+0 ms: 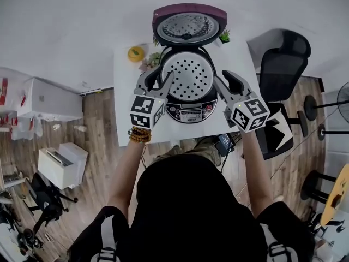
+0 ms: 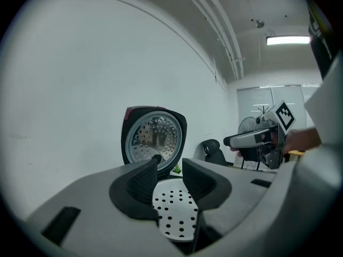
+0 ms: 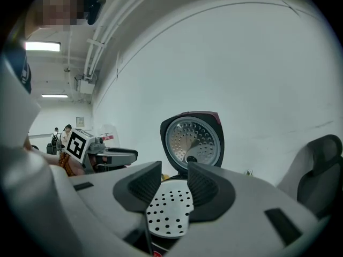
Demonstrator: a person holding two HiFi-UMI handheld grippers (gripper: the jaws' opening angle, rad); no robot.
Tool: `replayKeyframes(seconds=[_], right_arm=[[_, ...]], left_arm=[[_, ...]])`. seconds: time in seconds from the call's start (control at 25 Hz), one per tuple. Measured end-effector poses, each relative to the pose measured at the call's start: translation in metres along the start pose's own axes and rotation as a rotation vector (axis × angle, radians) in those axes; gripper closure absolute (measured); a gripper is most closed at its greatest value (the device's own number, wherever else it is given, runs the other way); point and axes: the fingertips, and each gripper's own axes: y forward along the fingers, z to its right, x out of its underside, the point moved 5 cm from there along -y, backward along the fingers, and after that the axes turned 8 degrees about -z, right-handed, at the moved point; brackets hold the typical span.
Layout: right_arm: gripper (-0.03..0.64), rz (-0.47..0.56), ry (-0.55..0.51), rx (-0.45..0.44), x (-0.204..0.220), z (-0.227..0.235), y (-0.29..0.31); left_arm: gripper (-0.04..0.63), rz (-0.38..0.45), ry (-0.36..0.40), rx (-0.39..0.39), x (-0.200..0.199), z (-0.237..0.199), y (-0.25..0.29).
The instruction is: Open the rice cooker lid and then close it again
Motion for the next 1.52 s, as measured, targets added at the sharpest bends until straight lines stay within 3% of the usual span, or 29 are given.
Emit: replayKeyframes(seconds=[0.52, 1.04, 1.2, 1.52], right_arm=[[0.390, 0.021, -0.050, -0.094, -0.062, 0.018, 0.017], [0.389, 0.079, -0.080, -0.098, -0.141, 0.057, 0.030], [0.390, 0.091, -0.078, -0.096, -0.161, 0.070, 0.039], [0.390, 0.071, -0.080, -0.082, -0.186, 0.099, 0.067]], left_arm=[[0.469, 0.104, 0.065, -0.019, -0.063, -0.034, -0.001], [0.469, 0.164, 0.230, -0.001, -0.134, -0.066, 0.009], [0.469, 0.162, 0.217, 0.008, -0.148, -0.077, 0.022], [0.469, 0.163, 0.109, 0.057, -0.167, -0.094, 0.048]])
